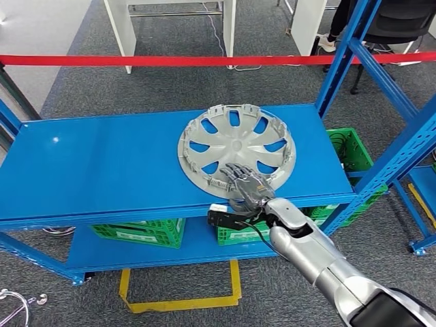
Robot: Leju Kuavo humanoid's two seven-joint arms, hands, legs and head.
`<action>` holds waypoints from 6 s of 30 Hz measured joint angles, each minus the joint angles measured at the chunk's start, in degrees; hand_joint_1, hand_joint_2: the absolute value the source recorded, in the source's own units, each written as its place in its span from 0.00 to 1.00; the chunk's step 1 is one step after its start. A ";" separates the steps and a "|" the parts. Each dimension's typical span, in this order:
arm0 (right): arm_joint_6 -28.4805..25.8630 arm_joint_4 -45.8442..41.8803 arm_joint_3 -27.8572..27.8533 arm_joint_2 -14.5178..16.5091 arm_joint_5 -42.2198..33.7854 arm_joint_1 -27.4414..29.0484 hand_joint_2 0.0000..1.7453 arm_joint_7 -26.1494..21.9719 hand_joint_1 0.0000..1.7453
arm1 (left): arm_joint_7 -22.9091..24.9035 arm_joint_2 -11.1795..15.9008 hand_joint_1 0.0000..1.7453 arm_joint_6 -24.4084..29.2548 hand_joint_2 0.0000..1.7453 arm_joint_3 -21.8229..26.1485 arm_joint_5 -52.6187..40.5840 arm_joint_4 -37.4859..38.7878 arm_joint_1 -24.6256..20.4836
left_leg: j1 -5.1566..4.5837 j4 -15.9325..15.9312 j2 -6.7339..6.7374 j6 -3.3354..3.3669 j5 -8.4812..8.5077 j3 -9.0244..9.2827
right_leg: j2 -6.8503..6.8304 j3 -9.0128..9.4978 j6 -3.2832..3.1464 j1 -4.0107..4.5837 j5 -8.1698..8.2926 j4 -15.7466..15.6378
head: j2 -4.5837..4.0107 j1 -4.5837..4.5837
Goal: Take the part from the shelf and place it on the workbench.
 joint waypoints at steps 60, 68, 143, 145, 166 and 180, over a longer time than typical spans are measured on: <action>-20.11 -19.34 5.54 -3.44 22.14 12.29 1.00 5.04 0.99 | -2.31 -0.38 0.00 0.56 0.00 0.58 4.14 0.15 0.50 | 0.00 0.00 -0.08 0.00 -0.03 -0.17 | -0.05 -0.16 0.03 0.00 -0.03 0.00 | 0.00 -0.01; -28.19 -32.59 5.68 -3.32 34.05 20.83 1.00 7.19 0.82 | -2.76 -0.56 0.00 1.74 0.00 0.60 4.80 0.15 0.49 | 0.01 -0.05 -0.08 -0.01 -0.05 -0.18 | -0.06 -0.17 0.02 0.01 -0.10 0.00 | 0.00 -0.01; 17.18 -27.07 16.62 -18.27 -5.88 -5.95 1.00 -3.92 0.96 | -2.29 0.33 0.00 0.11 0.00 -0.11 7.17 0.24 0.10 | -0.02 0.08 -0.13 0.01 0.00 -0.21 | -0.12 -0.16 0.12 -0.03 0.02 0.00 | 0.00 -0.01; 17.40 -27.07 16.67 -18.85 -6.15 -6.41 1.00 -3.97 0.96 | -2.29 0.36 0.00 0.11 0.00 -0.11 7.19 0.24 0.11 | -0.02 0.08 -0.13 0.01 0.00 -0.21 | -0.13 -0.16 0.12 -0.03 0.01 0.00 | 0.00 -0.01; 27.93 -28.13 21.54 -26.52 -19.72 -14.82 1.00 -4.39 0.95 | -2.43 0.41 0.00 -0.19 0.00 -1.02 9.11 0.50 0.23 | -0.04 0.09 -0.15 0.02 0.01 -0.21 | -0.15 -0.16 0.13 -0.05 0.02 0.00 | 0.00 -0.01; 30.58 -28.23 26.85 -28.68 -26.08 -19.46 1.00 -4.85 0.90 | -2.43 0.51 0.00 -0.94 0.00 -1.49 9.62 0.50 0.25 | -0.04 0.09 -0.15 0.02 0.01 -0.22 | -0.15 -0.16 0.13 -0.05 0.02 0.00 | 0.00 -0.01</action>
